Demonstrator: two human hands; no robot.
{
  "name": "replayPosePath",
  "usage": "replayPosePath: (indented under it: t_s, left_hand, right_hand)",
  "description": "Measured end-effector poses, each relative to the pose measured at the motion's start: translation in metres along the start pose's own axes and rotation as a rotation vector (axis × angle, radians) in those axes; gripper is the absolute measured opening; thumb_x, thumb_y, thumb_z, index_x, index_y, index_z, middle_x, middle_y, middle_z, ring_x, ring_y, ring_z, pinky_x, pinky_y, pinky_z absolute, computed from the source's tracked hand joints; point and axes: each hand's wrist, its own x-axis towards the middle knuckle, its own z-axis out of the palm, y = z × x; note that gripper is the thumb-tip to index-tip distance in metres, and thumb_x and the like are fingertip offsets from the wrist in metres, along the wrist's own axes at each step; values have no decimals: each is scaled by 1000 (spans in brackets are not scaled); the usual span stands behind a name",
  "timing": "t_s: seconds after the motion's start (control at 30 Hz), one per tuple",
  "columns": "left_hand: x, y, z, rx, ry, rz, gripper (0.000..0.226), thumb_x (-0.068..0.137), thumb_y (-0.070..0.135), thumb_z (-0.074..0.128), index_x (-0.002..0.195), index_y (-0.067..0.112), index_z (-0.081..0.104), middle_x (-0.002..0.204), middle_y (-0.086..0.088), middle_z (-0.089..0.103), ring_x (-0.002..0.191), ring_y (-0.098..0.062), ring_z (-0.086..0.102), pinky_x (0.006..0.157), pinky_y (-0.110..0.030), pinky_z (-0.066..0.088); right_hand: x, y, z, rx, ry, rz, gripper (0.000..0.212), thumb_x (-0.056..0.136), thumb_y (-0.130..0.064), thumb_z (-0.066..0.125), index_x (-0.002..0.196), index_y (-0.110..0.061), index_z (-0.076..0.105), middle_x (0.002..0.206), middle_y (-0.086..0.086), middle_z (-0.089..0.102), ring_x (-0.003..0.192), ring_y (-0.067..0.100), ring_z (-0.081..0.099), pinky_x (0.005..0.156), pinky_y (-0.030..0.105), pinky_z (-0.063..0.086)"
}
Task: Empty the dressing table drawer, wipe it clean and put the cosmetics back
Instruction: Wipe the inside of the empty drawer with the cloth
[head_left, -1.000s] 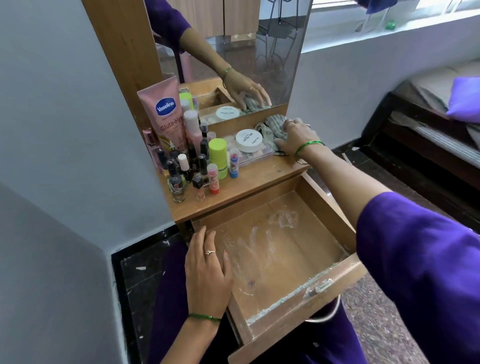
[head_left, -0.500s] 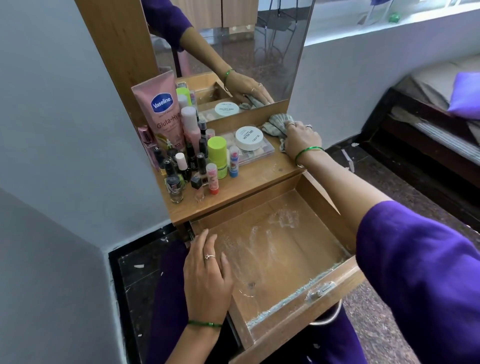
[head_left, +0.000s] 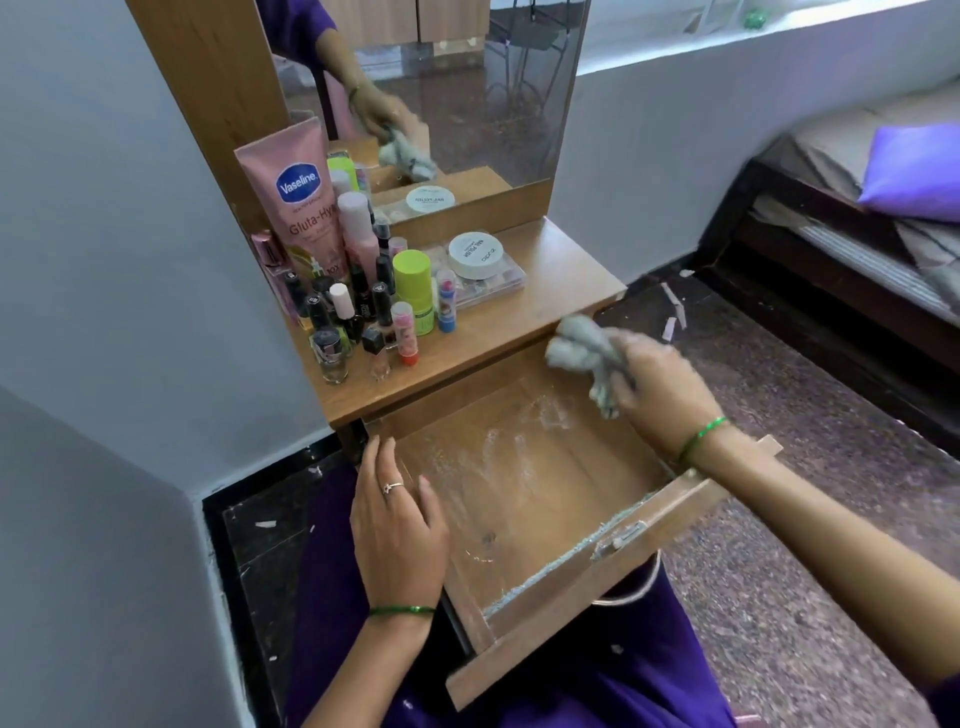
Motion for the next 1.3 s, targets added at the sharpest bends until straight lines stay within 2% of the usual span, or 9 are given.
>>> replayPosePath:
  t_s: [0.1, 0.27, 0.33, 0.43, 0.57, 0.9, 1.0, 1.17, 1.3]
  left_hand:
    - [2, 2, 1, 2, -32, -41, 55, 96, 21, 46, 144, 1, 28, 150, -16, 31, 138, -26, 33, 106, -32, 30]
    - [13, 5, 3, -185, -86, -277, 61, 99, 26, 40, 148, -1, 16, 155, -16, 21, 143, -24, 19, 112, -30, 21]
    - [19, 7, 5, -216, -85, -318, 61, 99, 27, 38, 148, -1, 16, 155, -16, 20, 143, -24, 20, 113, -32, 22]
    - [26, 10, 9, -218, -94, -358, 62, 99, 28, 38, 148, -1, 15, 154, -17, 22, 141, -27, 24, 113, -37, 27]
    - [26, 14, 11, -235, -75, -370, 60, 100, 25, 38, 149, 1, 13, 153, -17, 25, 139, -28, 28, 109, -38, 31]
    - [22, 14, 13, -236, -33, -355, 55, 100, 18, 37, 149, 3, 16, 145, -19, 38, 126, -31, 46, 92, -34, 42]
    - [22, 13, 15, -241, -34, -358, 55, 100, 18, 36, 148, 3, 17, 144, -19, 40, 124, -31, 49, 86, -28, 41]
    - [22, 11, 19, -244, -25, -365, 54, 100, 17, 36, 148, 2, 17, 145, -20, 38, 124, -31, 49, 88, -26, 39]
    - [20, 14, 17, -250, -23, -364, 54, 100, 18, 35, 148, 3, 16, 146, -19, 37, 122, -31, 52, 87, -28, 42]
  right_hand:
    - [-17, 1, 25, -127, -178, -28, 43, 86, -12, 51, 129, -10, 48, 124, 11, 57, 112, 30, 56, 95, 41, 46]
    - [9, 12, 61, -334, -105, 60, 54, 91, -20, 51, 140, -8, 33, 124, 15, 52, 109, 35, 55, 91, 44, 47]
    - [16, 10, 76, -386, -192, 136, 63, 95, -30, 46, 148, -12, 16, 140, 16, 36, 122, 35, 45, 93, 46, 44]
    - [14, 8, 98, -357, -376, 213, 74, 94, -51, 35, 150, -20, -2, 158, 5, 0, 143, 30, 13, 108, 48, 24]
    - [13, 6, 107, -294, -387, 243, 79, 92, -56, 35, 150, -19, -4, 159, 4, -6, 145, 30, -1, 114, 50, 11]
    - [20, 10, 113, -241, -453, 288, 71, 97, -48, 28, 149, -19, -11, 157, 6, -16, 145, 32, -7, 115, 53, 5]
    - [19, 11, 115, -226, -422, 299, 68, 97, -46, 26, 149, -22, -11, 158, 4, -15, 145, 30, -6, 114, 51, 5]
    - [21, 12, 118, -179, -421, 323, 66, 97, -44, 27, 149, -26, -10, 158, -1, -13, 144, 29, -4, 114, 51, 5]
    - [18, 8, 122, -119, -445, 340, 64, 98, -41, 25, 148, -26, -12, 157, -1, -18, 144, 30, -11, 114, 53, -4]
